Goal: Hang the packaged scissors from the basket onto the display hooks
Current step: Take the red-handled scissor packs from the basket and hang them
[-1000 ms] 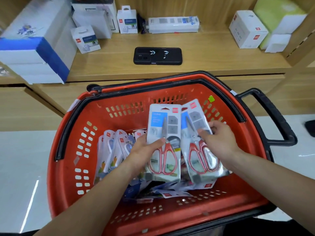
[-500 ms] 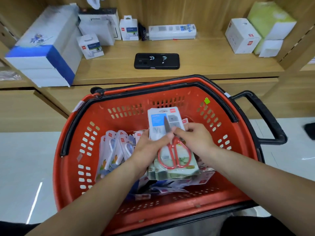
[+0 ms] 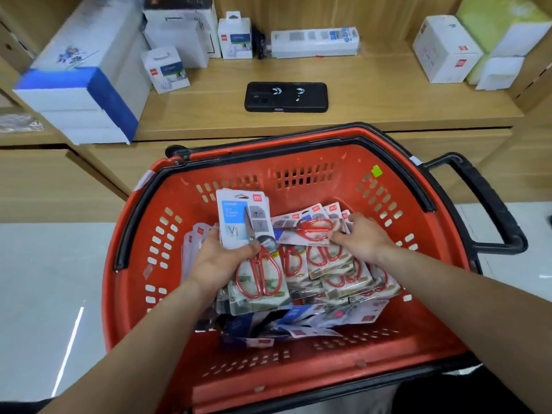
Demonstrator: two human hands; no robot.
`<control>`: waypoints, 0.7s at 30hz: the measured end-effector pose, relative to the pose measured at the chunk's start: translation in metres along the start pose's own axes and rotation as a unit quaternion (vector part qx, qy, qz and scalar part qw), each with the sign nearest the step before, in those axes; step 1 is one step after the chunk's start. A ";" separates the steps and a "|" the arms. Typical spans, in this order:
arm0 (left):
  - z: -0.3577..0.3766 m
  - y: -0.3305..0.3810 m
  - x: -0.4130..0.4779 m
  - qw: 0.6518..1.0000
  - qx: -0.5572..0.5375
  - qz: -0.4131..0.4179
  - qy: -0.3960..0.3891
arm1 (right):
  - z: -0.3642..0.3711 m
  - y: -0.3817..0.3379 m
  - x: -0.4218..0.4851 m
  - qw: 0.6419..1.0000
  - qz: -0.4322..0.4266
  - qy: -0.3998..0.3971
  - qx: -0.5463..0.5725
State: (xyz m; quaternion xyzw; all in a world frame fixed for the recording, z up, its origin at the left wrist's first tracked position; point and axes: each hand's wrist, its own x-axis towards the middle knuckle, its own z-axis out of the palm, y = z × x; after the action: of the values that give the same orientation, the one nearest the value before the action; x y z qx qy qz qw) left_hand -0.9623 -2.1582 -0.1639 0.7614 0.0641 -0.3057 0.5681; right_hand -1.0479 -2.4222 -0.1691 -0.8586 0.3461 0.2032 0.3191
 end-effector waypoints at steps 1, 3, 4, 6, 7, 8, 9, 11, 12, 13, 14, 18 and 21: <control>0.000 0.000 0.001 1.000 -0.003 0.000 0.004 | 0.001 -0.002 0.003 1.000 0.000 0.003 -0.005; 0.002 0.000 0.002 1.000 -0.011 -0.005 0.004 | 0.003 -0.008 0.007 1.000 -0.005 -0.001 -0.018; 0.004 0.000 0.003 1.000 -0.014 -0.005 0.003 | 0.005 -0.010 0.011 0.999 -0.009 -0.005 -0.033; 0.006 -0.001 0.004 1.000 -0.011 -0.003 0.004 | 0.008 -0.016 0.018 0.997 -0.027 0.006 -0.069; 0.007 0.000 0.004 1.000 -0.007 0.000 0.000 | 0.010 -0.019 0.022 0.995 -0.043 0.017 -0.083; 0.008 0.000 0.004 1.000 -0.003 0.004 -0.002 | 0.010 -0.021 0.026 0.994 -0.060 0.020 -0.091; 0.008 0.000 0.004 1.000 0.001 0.007 -0.003 | 0.010 -0.024 0.031 0.993 -0.072 0.009 -0.088; 0.007 0.001 0.003 1.000 0.002 0.009 -0.003 | 0.008 -0.027 0.039 0.992 -0.074 -0.044 -0.095; 0.007 0.001 0.003 1.000 0.003 0.009 -0.002 | 0.009 -0.028 0.042 0.989 -0.072 -0.063 -0.114; 0.006 0.000 0.003 1.000 0.006 0.008 -0.001 | 0.010 -0.028 0.043 0.986 -0.070 -0.073 -0.135; 0.005 0.000 0.004 1.000 0.009 0.006 0.000 | 0.011 -0.028 0.043 0.983 -0.069 -0.079 -0.152; 0.003 -0.001 0.005 1.000 0.015 0.002 -0.002 | 0.019 -0.032 0.034 0.973 -0.076 -0.092 -0.196; 0.003 -0.001 0.003 1.000 0.020 0.002 -0.001 | 0.018 -0.034 0.032 0.974 -0.075 -0.107 -0.184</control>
State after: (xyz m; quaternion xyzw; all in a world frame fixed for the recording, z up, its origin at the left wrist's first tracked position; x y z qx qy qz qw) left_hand -0.9612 -2.1613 -0.1665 0.7725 0.0555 -0.3066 0.5533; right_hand -1.0042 -2.4058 -0.1868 -0.8992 0.2014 0.3300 0.2047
